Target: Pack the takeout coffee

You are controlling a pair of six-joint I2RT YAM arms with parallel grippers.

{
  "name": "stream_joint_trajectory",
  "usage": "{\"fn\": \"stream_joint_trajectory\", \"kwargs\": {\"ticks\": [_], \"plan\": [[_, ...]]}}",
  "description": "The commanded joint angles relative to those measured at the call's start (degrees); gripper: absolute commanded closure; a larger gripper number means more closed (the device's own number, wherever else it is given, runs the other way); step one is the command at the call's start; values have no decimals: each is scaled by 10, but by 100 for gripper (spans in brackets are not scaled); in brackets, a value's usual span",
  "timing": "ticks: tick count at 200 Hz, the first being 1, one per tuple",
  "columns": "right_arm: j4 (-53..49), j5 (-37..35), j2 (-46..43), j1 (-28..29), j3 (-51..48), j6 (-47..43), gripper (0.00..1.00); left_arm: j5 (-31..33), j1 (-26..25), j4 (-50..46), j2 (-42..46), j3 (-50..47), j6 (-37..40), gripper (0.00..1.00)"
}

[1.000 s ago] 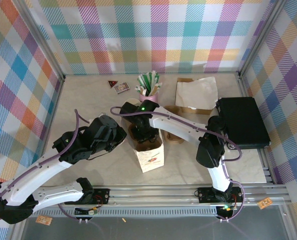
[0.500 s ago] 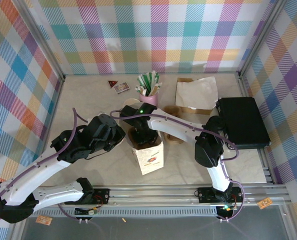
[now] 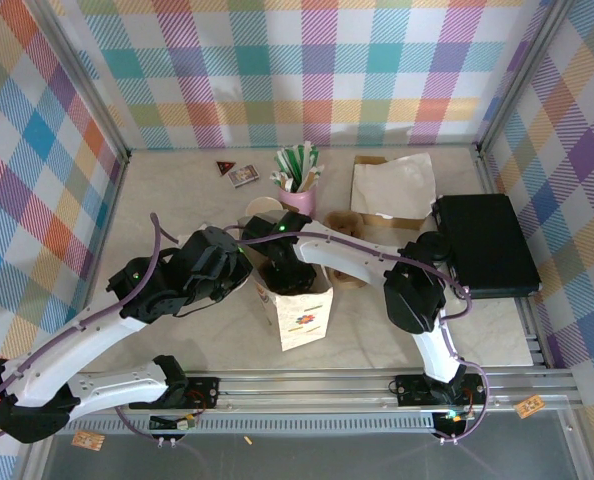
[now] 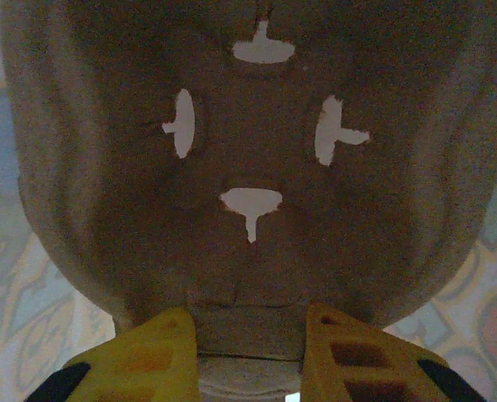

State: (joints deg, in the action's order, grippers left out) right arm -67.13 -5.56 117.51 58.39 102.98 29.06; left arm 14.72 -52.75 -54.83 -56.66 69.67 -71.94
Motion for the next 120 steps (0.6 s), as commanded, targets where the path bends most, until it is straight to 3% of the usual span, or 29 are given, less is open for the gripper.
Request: {"fn": "stream_joint_trajectory", "kwargs": {"ticks": [1,120], "plan": [[-4,9,16,-6,-13,-13,81,22,-6,-33,1,21,10,100],[62,-16,10,-8,-64,-3,81,13,-6,-34,37,-7,-10,100]]}}
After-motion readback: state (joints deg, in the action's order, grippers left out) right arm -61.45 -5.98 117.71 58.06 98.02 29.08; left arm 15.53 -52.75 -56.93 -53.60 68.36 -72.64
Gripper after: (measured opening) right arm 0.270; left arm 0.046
